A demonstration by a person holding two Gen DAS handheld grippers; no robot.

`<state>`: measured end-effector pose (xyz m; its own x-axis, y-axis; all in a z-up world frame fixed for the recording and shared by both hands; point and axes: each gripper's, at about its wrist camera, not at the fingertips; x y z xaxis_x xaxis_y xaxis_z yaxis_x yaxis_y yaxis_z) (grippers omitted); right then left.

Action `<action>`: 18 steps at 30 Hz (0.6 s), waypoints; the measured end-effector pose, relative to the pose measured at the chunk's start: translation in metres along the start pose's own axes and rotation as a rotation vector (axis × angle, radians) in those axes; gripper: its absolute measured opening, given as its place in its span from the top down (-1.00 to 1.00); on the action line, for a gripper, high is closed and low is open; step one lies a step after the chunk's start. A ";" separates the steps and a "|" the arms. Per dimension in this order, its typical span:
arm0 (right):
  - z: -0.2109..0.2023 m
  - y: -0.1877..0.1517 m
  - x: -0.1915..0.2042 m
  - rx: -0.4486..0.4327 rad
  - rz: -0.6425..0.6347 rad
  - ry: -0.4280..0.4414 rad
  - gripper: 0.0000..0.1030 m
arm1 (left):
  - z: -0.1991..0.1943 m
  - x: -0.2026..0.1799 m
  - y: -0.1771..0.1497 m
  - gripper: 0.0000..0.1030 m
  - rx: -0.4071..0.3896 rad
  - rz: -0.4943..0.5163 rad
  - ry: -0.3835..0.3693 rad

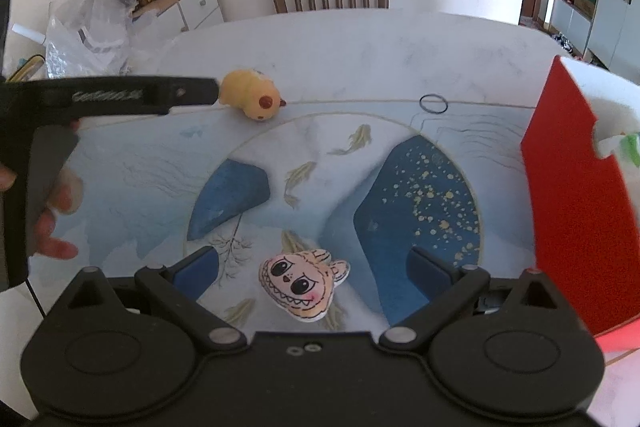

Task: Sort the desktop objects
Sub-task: 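Grasp the yellow sausage plush with the left tool while the right tool grasps the cartoon-face cookie packet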

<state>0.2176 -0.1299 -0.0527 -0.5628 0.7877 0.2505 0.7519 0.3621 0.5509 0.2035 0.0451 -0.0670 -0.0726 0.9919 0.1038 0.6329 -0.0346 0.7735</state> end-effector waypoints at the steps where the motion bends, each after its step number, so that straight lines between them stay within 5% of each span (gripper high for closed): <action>1: 0.003 -0.001 0.001 0.007 -0.003 0.001 -0.94 | 0.005 0.000 0.000 -0.99 -0.001 0.003 0.002; 18: 0.031 -0.008 0.007 0.071 -0.017 -0.032 -0.72 | 0.079 0.000 0.006 -0.99 0.036 0.174 0.011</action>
<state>0.2184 -0.1119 -0.0794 -0.5651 0.7963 0.2158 0.7658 0.4088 0.4965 0.2683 0.0544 -0.1116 0.0326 0.9700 0.2410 0.6636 -0.2013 0.7205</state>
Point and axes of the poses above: each gripper's, at about its wrist camera, not at the fingertips, and z roughly the way its jaws point, x to its left, y to its top, and after that the axes turned 12 degrees about z, right-handed
